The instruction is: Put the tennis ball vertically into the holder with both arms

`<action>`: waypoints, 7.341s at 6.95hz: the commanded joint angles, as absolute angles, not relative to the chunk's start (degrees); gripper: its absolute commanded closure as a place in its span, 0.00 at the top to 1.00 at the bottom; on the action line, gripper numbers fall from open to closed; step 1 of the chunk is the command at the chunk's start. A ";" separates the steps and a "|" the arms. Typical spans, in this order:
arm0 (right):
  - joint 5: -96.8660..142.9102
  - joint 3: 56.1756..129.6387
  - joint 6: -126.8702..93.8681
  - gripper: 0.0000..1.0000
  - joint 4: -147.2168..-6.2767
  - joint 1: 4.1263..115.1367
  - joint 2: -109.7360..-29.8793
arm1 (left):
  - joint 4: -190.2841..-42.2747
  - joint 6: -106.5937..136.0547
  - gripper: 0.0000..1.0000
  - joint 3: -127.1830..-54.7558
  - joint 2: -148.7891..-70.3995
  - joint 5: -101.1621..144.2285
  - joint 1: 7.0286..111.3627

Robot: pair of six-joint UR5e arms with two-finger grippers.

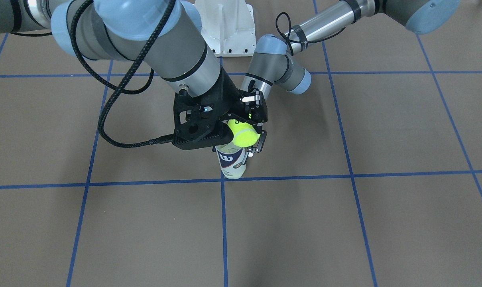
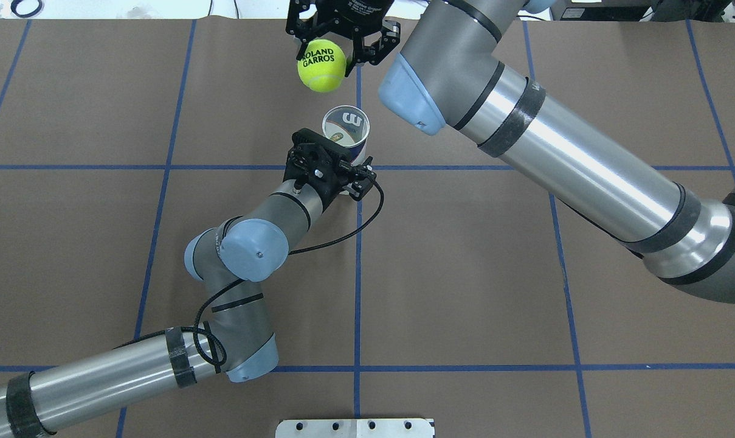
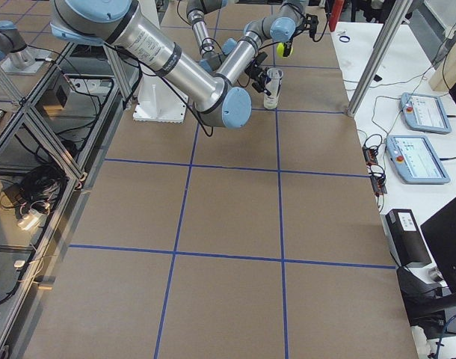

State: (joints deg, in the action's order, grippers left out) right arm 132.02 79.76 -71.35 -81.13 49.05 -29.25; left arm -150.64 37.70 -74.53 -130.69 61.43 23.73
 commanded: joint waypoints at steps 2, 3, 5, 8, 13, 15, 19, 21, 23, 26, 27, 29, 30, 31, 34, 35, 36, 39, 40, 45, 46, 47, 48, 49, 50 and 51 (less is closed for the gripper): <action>131.04 79.80 -70.93 0.00 -81.47 47.90 -31.81 | -150.64 37.71 0.91 -74.53 -130.69 61.44 23.73; 131.04 79.80 -70.93 0.00 -81.47 47.73 -32.51 | -150.64 37.71 0.91 -74.53 -130.69 61.44 23.73; 131.04 79.80 -71.19 0.00 -81.82 47.37 -32.43 | -150.64 37.71 0.91 -74.53 -130.69 61.44 23.73; 128.94 81.91 -71.37 1.00 -82.79 45.62 -33.39 | -150.64 37.71 0.91 -74.53 -130.69 61.44 23.73; 128.94 85.61 -71.19 1.00 -86.40 46.31 -33.13 | -149.95 37.44 0.99 -74.71 -130.17 61.96 23.91; 129.37 85.87 -71.10 1.00 -86.40 47.54 -33.13 | -149.68 37.35 0.99 -74.97 -129.90 62.05 23.65; 129.99 86.22 -71.10 1.00 -86.57 48.51 -33.05 | -149.68 37.44 0.99 -77.50 -128.33 62.05 22.16; 130.08 87.53 -70.93 1.00 -88.32 49.04 -33.05 | -149.59 37.44 0.99 -81.54 -123.95 62.05 21.10; 132.00 88.24 -70.84 1.00 -89.12 50.62 -33.05 | -147.50 37.44 0.99 -86.64 -120.51 62.05 18.29; 134.56 89.47 -69.79 1.00 -90.53 54.74 -34.36 | -135.06 37.44 0.99 -102.49 -111.40 64.14 14.95; 134.65 91.73 -67.96 1.00 -90.61 56.41 -37.58 | -130.39 38.14 0.99 -110.05 -108.40 69.99 14.94; 134.65 97.72 -56.06 1.00 -90.53 60.18 -50.04 | -124.22 39.46 1.00 -114.43 -106.09 77.20 23.40; 134.65 97.73 -48.33 1.00 -90.61 62.64 -54.36 | -117.05 40.86 1.00 -114.52 -106.61 93.70 34.60; 134.65 97.39 -42.07 1.00 -90.62 64.58 -57.71 | -109.59 40.00 1.00 -113.83 -106.79 110.05 46.64; 134.74 95.98 -23.62 1.00 -90.62 72.04 -67.29 | -97.12 19.66 1.00 -104.46 -104.26 125.95 63.16; 135.87 95.98 -17.64 1.00 -90.35 74.68 -72.28 | -97.55 18.56 1.00 -98.32 -104.67 126.21 69.63; 136.92 96.50 -15.93 1.00 -88.52 76.71 -77.82 | -97.30 17.94 1.00 -95.39 -104.85 126.99 73.61; 135.09 93.71 -15.21 1.00 -86.83 81.26 -84.71 | -95.28 17.49 1.00 -92.91 -98.99 136.89 81.44; 135.17 95.52 -15.03 1.00 -86.66 83.21 -88.55 | -95.19 11.05 1.00 -91.68 -95.14 137.72 83.30; 136.23 96.77 -2.91 1.00 -87.71 90.43 -95.88 | -94.92 -0.44 1.00 -87.10 -95.88 137.55 88.16; 136.49 97.12 -2.90 1.00 -89.37 90.70 -96.58 | -94.92 -0.09 1.00 -86.93 -96.85 137.55 88.15; 138.06 98.08 -2.90 1.00 -91.99 91.83 -96.77 | -94.92 -0.09 1.00 -86.84 -96.86 137.55 88.15; 138.34 99.22 -3.77 1.00 -92.28 91.76 -97.64 | -94.92 0.17 1.00 -86.92 -96.77 137.55 88.24; 138.60 99.75 -4.04 1.00 -91.94 91.67 -97.73 | -94.83 0.18 1.00 -86.84 -96.77 137.46 88.16; 138.78 100.45 -5.17 1.00 -91.76 91.67 -97.30 | -94.83 0.18 1.00 -86.40 -96.85 137.46 88.15; 138.69 100.98 -7.80 1.00 -91.24 91.58 -97.03 | -94.75 0.18 1.00 -86.40 -96.77 137.46 88.24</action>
